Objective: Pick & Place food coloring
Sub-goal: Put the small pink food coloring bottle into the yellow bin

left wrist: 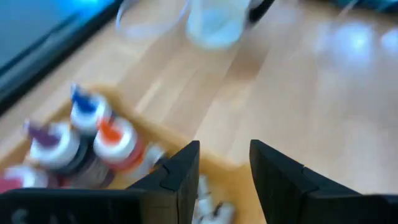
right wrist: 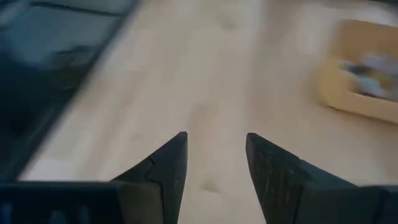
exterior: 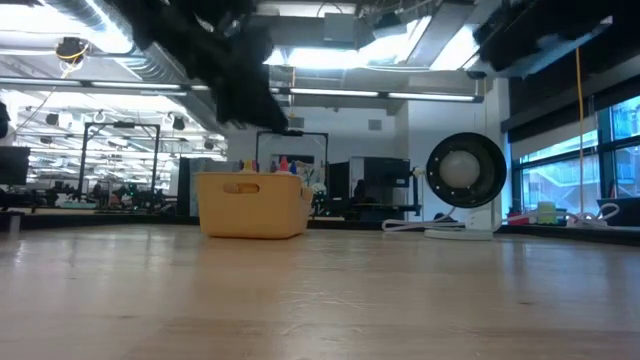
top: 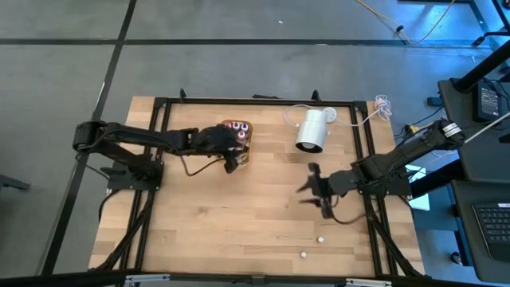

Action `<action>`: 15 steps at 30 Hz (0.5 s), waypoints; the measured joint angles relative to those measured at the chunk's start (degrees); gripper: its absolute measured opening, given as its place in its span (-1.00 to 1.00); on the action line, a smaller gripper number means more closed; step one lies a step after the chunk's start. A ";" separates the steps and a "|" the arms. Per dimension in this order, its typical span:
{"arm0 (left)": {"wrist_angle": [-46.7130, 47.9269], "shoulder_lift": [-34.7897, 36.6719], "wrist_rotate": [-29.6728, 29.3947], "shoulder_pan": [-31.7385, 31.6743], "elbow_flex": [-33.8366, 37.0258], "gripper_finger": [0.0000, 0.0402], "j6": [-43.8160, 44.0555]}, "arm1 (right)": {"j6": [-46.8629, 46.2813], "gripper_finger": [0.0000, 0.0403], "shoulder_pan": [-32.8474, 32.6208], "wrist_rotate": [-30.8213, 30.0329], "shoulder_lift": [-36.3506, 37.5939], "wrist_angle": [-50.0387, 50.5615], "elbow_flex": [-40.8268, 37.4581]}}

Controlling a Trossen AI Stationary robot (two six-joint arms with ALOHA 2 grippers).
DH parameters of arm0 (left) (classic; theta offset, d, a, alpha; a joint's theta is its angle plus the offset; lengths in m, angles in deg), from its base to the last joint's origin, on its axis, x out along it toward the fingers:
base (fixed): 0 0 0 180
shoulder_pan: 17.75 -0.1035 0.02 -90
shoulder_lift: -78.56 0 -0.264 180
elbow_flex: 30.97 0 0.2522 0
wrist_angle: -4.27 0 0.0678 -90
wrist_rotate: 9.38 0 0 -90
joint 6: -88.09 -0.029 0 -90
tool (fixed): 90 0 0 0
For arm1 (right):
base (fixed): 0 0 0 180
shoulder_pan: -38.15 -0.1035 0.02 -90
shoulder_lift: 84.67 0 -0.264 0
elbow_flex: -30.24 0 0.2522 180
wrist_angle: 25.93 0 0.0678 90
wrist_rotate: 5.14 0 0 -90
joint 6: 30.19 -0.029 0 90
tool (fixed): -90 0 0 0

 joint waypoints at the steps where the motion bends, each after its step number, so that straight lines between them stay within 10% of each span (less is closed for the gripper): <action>1: -1.25 1.22 0.02 0.74 0.08 -0.33 -0.02 | 1.43 -0.18 -0.72 2.88 0.02 -0.09 0.40; 15: -12.19 3.25 -0.77 16.34 2.53 -0.32 -0.03 | -11.46 0.14 -13.59 5.87 -3.82 -3.51 0.55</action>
